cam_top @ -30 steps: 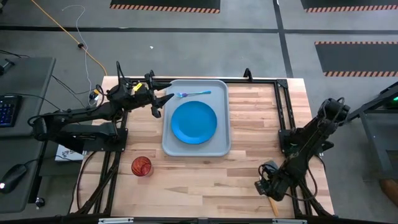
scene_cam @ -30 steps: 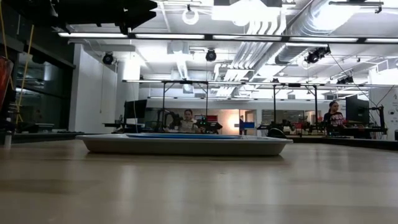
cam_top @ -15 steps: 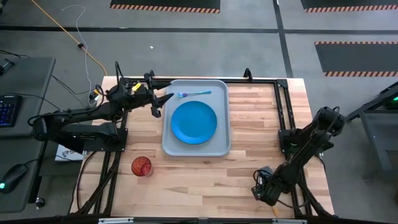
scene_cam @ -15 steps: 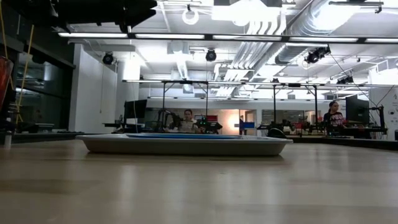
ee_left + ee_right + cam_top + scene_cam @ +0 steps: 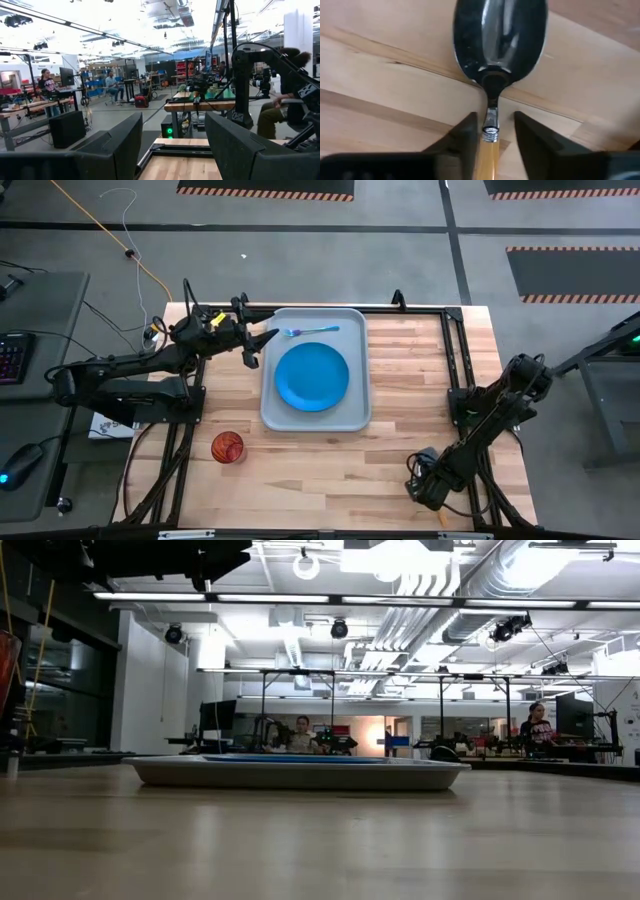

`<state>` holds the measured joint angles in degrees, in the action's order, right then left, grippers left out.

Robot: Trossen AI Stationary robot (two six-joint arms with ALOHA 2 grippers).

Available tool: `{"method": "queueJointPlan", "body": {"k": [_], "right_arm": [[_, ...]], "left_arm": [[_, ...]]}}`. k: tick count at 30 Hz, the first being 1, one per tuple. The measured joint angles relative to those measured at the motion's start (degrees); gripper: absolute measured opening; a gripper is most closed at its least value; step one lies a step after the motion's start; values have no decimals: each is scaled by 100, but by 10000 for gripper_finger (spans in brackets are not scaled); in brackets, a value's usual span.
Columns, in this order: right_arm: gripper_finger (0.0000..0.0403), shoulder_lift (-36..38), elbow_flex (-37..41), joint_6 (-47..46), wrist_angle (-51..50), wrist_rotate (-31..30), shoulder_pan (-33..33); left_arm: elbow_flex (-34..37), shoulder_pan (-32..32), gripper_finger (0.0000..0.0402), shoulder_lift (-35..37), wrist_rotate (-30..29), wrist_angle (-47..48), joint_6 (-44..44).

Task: Pick and place plate/cup/fork/spoon on tray
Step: Put the yellow spoon on the gray serving tray to the left of the blue fork

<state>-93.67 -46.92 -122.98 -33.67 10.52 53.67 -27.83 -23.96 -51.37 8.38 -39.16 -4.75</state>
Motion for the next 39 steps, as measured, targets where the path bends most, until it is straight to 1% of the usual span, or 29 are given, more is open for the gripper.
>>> {"method": "queueJointPlan", "body": {"k": [5,7,8,12,14,19,24,28,31,33,37,39], "right_arm": [[30,0,-2,195,-87,3,0],[12,10,-4,347,-87,7,-22],[11,11,-4,434,-86,25,-43],[31,51,9,812,-95,138,-184],[33,137,21,1099,-179,45,-305],[12,481,22,2077,-166,-187,-711],[5,961,17,3374,-125,-839,-1288],[8,1301,15,4797,42,-1440,-1893],[8,1499,15,5954,381,-1777,-2412],[9,1625,15,6737,739,-1917,-2756],[9,1836,12,8238,1785,-1908,-3412],[9,1911,-114,8904,2074,-1908,-3726]], "left_arm": [[0,-1,204,2,0,-22,0],[0,-1,204,0,0,-22,0],[0,-1,204,1,0,-22,0],[0,-1,204,2,0,-22,0],[0,1,204,0,0,-22,2],[0,-1,204,1,0,-21,2],[0,-1,204,2,0,-20,2],[0,0,204,1,0,-20,2],[0,-1,204,0,0,-15,4],[0,-1,204,0,0,-15,4],[0,0,204,2,0,-11,4],[0,-1,204,1,0,-9,4]]}}
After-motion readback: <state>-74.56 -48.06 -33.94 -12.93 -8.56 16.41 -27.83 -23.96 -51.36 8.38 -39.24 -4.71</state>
